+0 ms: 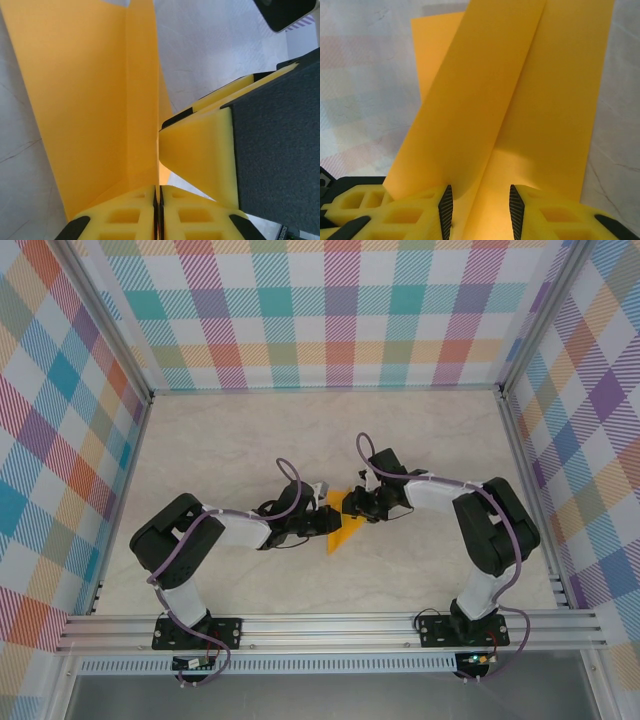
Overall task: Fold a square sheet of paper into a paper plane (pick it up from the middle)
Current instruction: Fourth fold the wing at the center of the table.
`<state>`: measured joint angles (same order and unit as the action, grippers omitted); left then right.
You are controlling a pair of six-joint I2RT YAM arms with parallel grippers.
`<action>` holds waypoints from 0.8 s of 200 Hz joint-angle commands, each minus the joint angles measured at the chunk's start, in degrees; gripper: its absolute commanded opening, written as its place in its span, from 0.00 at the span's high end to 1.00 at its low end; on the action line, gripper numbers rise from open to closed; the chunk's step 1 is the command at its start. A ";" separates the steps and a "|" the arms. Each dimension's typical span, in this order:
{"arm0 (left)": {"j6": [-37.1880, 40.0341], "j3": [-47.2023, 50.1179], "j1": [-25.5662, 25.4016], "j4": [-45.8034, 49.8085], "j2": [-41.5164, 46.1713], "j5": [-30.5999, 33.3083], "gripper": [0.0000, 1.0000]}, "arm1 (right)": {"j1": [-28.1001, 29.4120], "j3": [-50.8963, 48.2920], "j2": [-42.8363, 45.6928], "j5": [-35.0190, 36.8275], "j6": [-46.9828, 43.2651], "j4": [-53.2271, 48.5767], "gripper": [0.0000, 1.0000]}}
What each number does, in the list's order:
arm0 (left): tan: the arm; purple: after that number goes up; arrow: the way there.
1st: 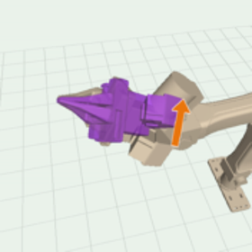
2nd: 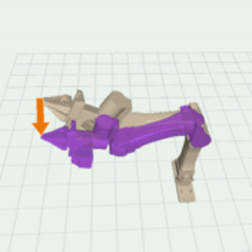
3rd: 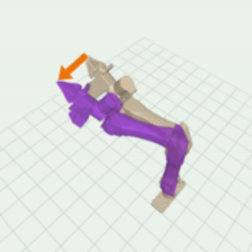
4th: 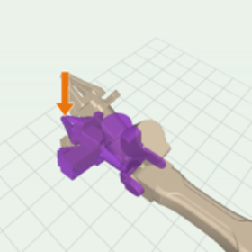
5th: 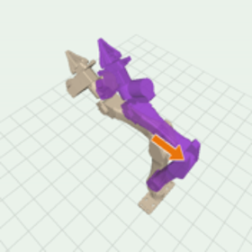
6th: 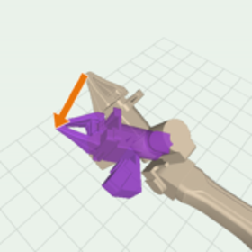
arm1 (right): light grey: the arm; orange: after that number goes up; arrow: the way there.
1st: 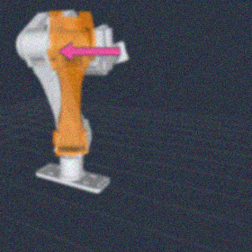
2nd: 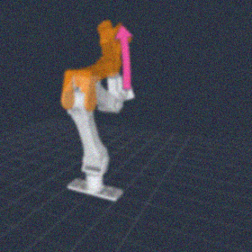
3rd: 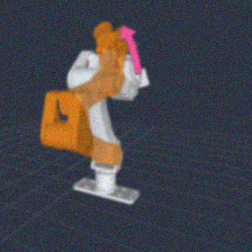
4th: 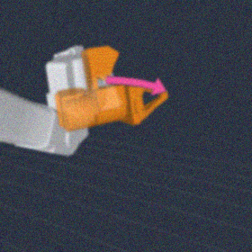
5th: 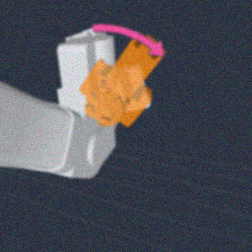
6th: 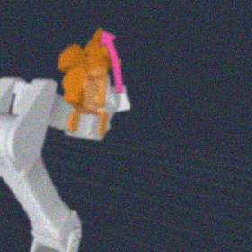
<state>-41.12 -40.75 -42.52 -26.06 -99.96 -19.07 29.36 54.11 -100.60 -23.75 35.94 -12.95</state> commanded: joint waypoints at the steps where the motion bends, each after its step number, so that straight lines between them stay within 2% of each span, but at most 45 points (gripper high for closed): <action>1: -0.36 -0.06 1.10 -1.61 -0.02 -0.92 0.85 | 0.08 1.70 -1.37 -1.72 -0.81 0.56 0.62; 38: -0.01 0.22 1.16 0.37 2.50 -0.80 0.73 | 0.08 2.36 -3.01 -1.29 0.04 0.95 0.60; 88: 0.50 2.41 1.15 3.76 7.09 1.56 0.67 | 0.08 2.32 -2.53 -0.76 0.52 1.01 0.59; 131: 1.05 2.98 1.20 4.98 7.72 2.45 0.68 | 0.08 0.19 0.98 -2.09 -0.16 2.24 0.59; 160: 1.48 1.95 1.14 5.35 5.86 2.74 0.75 | 0.32 -0.73 2.07 -3.06 -0.42 2.48 0.60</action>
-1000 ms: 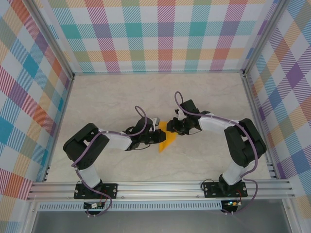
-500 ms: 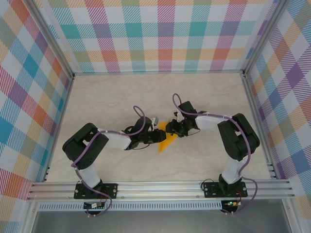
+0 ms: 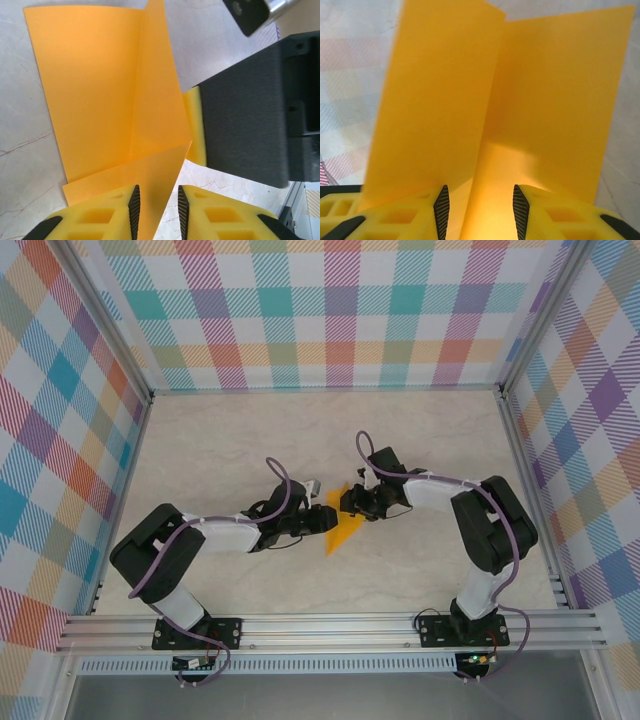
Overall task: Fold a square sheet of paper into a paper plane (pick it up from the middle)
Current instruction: Fourth fold the wing at the center of the table.
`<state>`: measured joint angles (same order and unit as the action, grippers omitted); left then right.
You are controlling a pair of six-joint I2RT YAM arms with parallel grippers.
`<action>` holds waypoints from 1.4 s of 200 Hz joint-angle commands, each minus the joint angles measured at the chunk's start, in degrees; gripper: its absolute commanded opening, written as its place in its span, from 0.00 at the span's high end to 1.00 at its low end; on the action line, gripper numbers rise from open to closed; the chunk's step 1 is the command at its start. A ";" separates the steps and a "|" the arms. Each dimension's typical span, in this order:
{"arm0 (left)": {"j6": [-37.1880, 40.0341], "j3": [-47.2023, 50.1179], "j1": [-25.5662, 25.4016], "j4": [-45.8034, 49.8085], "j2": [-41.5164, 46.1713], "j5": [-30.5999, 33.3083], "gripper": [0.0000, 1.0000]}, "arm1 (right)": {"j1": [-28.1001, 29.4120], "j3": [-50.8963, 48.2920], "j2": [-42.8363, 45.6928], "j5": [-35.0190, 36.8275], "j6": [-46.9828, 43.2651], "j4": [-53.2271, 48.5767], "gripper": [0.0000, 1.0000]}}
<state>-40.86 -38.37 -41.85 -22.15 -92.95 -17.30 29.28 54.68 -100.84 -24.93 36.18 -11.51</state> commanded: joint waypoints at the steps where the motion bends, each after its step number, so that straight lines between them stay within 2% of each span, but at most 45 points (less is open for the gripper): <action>1: 1.27 -0.46 0.45 1.51 -1.21 1.05 0.76 | 0.42 -1.31 2.36 -1.88 -0.67 1.04 0.60; 15: 1.45 -1.07 0.51 2.21 -1.51 1.85 0.81 | 0.53 -1.55 2.51 -1.88 -0.63 1.05 0.60; 46: 2.29 -2.72 0.50 4.16 -2.67 3.01 0.85 | 0.95 -1.72 2.29 -1.79 -0.68 1.18 0.60; 157: 4.54 -6.10 0.72 8.15 -6.25 6.00 0.87 | 1.94 1.39 -2.94 1.55 -0.98 -0.28 0.59; 215: 5.61 -7.33 0.92 8.97 -7.35 5.23 0.87 | 2.45 2.95 -4.99 4.65 -0.44 -2.95 0.58; 249: 5.59 -7.28 0.90 9.21 -6.08 4.51 0.84 | 2.64 3.60 -6.23 7.34 1.29 -5.20 0.59; 280: 4.53 -5.98 0.93 10.37 -1.45 4.31 0.73 | 2.63 3.83 -5.87 8.38 2.41 -6.22 0.60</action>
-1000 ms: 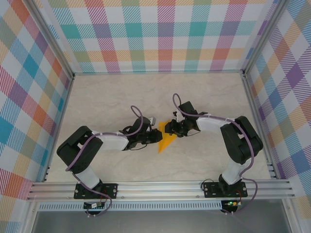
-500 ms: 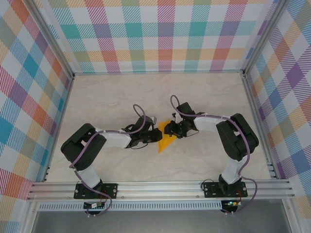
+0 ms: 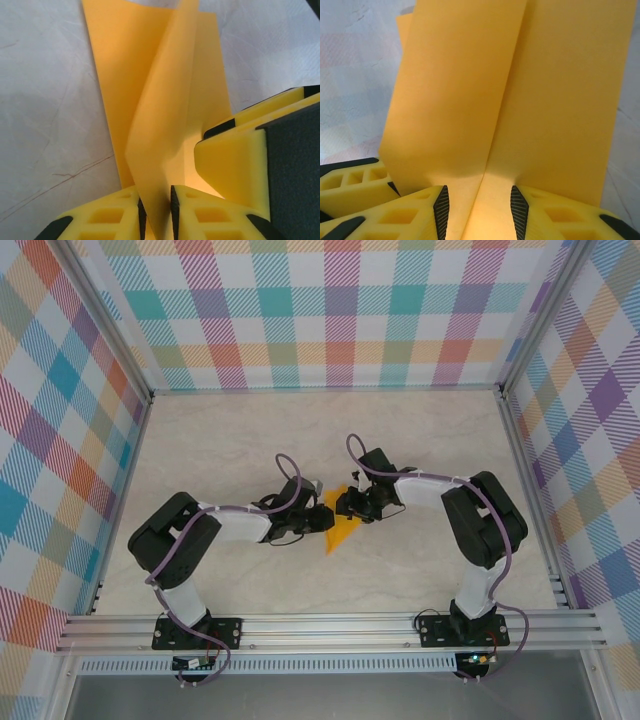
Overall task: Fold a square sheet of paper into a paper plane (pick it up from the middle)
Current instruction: Fourth fold the wing at the center of the table.
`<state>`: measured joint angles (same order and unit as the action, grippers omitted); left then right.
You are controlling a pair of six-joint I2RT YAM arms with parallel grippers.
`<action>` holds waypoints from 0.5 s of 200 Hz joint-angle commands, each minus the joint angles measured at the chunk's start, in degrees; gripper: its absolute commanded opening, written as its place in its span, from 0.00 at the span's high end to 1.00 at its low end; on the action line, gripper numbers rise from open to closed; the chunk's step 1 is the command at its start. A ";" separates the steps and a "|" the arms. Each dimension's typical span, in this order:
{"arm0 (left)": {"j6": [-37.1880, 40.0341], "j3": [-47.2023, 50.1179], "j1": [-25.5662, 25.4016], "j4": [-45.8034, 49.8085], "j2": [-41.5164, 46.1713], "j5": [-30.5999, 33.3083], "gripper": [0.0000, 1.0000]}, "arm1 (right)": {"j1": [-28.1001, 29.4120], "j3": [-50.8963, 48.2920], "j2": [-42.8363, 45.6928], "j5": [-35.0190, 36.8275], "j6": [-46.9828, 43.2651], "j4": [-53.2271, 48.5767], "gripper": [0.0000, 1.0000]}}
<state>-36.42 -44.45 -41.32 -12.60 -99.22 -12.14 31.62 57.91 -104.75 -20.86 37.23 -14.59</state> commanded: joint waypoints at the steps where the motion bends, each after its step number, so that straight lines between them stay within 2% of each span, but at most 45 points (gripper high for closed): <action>1: -0.02 0.21 0.43 0.82 5.00 -0.86 0.73 | 0.29 0.61 -2.00 4.41 1.40 -3.20 0.60; 53: -4.52 5.94 0.37 -2.02 12.00 -0.25 0.69 | 0.44 2.85 -3.91 8.14 3.02 -7.45 0.58; 83: -5.99 7.47 0.24 -5.59 12.96 -1.72 0.72 | 0.55 3.52 -4.74 9.30 4.55 -8.91 0.58; 100: -5.62 6.72 0.19 -5.70 11.29 -2.25 0.78 | 0.60 3.54 -4.93 9.44 5.17 -8.80 0.58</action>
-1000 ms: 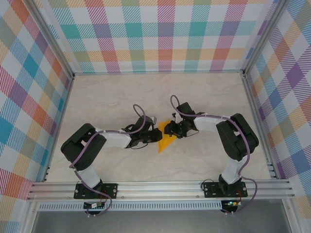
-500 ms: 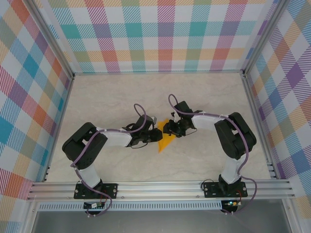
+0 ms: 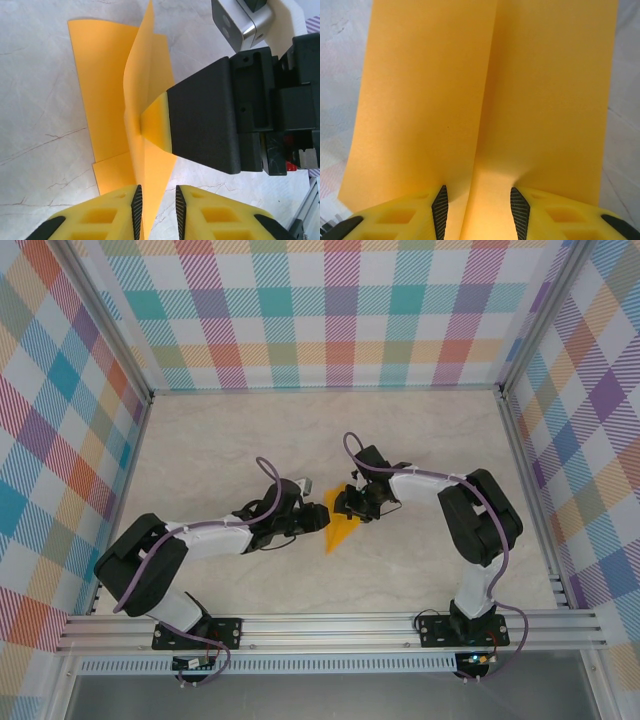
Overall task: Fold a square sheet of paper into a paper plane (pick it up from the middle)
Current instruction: Fourth fold the wing at the center of the table.
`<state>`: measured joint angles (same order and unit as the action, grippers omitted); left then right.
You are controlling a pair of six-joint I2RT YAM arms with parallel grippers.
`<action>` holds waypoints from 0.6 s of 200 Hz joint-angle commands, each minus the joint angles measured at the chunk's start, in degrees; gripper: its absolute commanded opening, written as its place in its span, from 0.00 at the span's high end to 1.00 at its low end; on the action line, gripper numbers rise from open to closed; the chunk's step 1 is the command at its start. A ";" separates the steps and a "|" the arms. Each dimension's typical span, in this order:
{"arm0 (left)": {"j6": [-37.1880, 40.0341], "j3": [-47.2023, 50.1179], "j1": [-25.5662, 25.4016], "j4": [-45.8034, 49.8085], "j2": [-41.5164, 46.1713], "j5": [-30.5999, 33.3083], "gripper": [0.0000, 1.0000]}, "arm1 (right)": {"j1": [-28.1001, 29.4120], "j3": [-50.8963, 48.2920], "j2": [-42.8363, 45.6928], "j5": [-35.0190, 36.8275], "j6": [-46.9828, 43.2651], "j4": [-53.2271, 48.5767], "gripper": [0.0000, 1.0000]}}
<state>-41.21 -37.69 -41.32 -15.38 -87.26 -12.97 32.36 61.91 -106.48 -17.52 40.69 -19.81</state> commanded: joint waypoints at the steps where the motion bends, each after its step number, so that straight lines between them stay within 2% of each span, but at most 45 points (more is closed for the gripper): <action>1: -0.82 -0.15 0.23 -2.92 -0.73 -1.47 0.78 | -0.17 -0.47 -3.21 6.09 1.74 -3.57 0.58; 63: 1.53 -5.05 0.28 -2.85 -8.05 -1.48 0.84 | -0.18 -0.73 -3.21 6.55 2.56 -4.21 0.59; 120: 2.53 -7.30 0.44 0.67 -11.32 1.68 0.89 | -0.14 -1.00 -3.31 6.97 2.71 -4.60 0.59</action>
<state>-40.21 -43.07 -41.32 -16.36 -97.34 -13.76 32.42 62.06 -106.59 -16.47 43.11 -20.10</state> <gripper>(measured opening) 0.117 0.413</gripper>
